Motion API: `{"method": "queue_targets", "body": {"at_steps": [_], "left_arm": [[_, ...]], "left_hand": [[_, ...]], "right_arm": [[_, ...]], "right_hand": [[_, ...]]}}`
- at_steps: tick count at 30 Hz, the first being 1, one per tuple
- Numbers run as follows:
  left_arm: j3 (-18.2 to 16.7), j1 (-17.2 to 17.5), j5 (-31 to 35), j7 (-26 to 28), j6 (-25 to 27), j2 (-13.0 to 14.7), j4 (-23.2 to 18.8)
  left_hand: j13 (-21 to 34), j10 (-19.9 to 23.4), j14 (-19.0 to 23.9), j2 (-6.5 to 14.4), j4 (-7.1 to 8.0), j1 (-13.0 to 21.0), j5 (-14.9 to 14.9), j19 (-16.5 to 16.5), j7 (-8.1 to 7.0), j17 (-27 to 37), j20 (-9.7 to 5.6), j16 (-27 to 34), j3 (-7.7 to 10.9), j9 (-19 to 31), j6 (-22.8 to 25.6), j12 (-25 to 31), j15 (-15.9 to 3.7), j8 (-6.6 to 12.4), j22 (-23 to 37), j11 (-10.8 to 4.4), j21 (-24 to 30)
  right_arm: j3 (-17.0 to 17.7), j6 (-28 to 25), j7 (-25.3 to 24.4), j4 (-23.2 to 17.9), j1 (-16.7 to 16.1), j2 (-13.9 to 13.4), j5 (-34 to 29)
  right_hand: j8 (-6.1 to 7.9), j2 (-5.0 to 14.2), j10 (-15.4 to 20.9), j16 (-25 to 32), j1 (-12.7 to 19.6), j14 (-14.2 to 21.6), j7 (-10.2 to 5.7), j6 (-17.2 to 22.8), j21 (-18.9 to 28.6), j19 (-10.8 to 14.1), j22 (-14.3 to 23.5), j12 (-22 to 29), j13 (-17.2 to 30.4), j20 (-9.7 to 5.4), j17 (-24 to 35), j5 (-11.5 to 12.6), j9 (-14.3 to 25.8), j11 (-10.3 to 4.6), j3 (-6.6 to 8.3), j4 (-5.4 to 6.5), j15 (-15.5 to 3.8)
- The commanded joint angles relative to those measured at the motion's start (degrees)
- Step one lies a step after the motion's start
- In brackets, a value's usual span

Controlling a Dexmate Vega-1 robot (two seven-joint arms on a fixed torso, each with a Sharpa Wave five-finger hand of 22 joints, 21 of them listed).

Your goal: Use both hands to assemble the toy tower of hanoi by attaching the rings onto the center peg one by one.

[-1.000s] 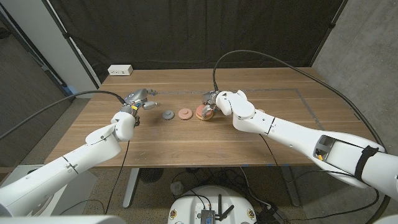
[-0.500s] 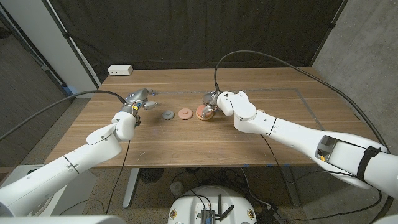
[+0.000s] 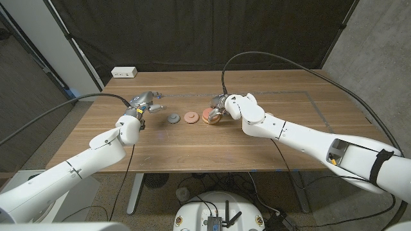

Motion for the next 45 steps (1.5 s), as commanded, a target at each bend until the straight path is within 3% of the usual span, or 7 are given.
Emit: {"method": "queue_targets", "body": {"at_steps": [1,10,19,34,45], "left_arm": [[-0.04,-0.12,-0.04,0.22,-0.43,-0.13,0.3],[-0.17,-0.09,-0.12,0.28,-0.58,-0.1,0.46],[-0.16,-0.06,-0.18,0.29,-0.76,-0.14,0.56],[-0.41,0.15,-0.13,0.44,-0.74,0.04,0.19],[-0.46,0.21,-0.21,0.44,-0.79,-0.1,0.04]], "left_hand": [[0.33,0.28,-0.3,0.43,0.02,-0.01,0.33,-0.17,-0.2,-0.05,-7.16,0.26,0.37,0.06,0.59,-0.32,-3.27,0.0,-0.02,0.04,0.5],[0.37,0.25,-0.24,0.47,0.01,-0.02,0.34,-0.27,-0.21,-0.04,-7.16,0.36,0.41,0.06,0.61,-0.36,-3.27,-0.03,-0.28,-0.02,0.79],[0.43,0.3,-0.34,0.47,0.02,-0.08,0.36,-0.38,-0.14,-0.17,-7.15,0.32,0.43,0.08,0.83,-0.37,-3.27,0.02,-0.6,0.02,1.12],[0.58,0.38,-0.25,0.46,0.0,-0.15,0.39,-0.53,-0.24,-0.03,-7.15,0.57,0.49,0.11,0.97,-0.36,-3.26,0.02,-1.12,0.01,1.7],[0.62,0.36,-0.31,0.49,0.02,-0.22,0.4,-0.68,-0.2,-0.07,-7.15,0.59,0.54,0.12,0.91,-0.42,-3.26,-0.03,-1.46,-0.02,2.06]], "right_arm": [[-0.88,0.02,1.84,-0.14,0.71,-0.07,-1.46],[-0.96,0.05,2.42,-0.29,0.68,0.16,-2.54],[-0.53,-0.11,2.71,-1.16,0.23,0.07,-3.35],[0.87,-0.63,3.79,-4.4,-0.8,-1.09,-4.67],[2.46,-1.54,5.06,-7.64,-2.31,-2.55,-6.02]], "right_hand": [[-0.49,-1.13,-2.42,-0.46,0.22,-1.17,-0.83,-0.15,-0.27,-0.96,-0.05,-0.35,-0.21,-4.29,0.02,-0.94,-0.02,0.48,0.01,-0.62,-2.73],[-1.59,-2.0,-6.72,-1.39,0.84,-2.81,-0.26,-3.67,-0.59,-2.01,-0.33,-0.36,-0.91,-4.27,-0.17,-2.57,-0.23,1.96,0.43,-1.16,-2.76],[-1.88,-2.58,-8.8,-2.51,1.16,-4.19,0.92,-6.1,-0.82,-2.88,-0.54,-0.1,-1.46,-4.24,-0.66,-3.91,-0.39,2.97,0.62,-1.23,-2.76],[-1.86,-2.87,-10.36,-3.99,1.39,-5.69,1.31,-8.2,-1.05,-3.96,-0.75,0.18,-2.06,-4.2,-1.3,-5.19,-0.56,3.76,0.76,-1.15,-2.78],[-1.05,-2.61,-10.12,-4.86,1.65,-6.23,1.14,-7.24,-0.84,-4.2,-0.71,0.67,-2.51,-4.18,-1.69,-5.83,-0.67,3.85,0.94,-1.03,-2.81]]}}
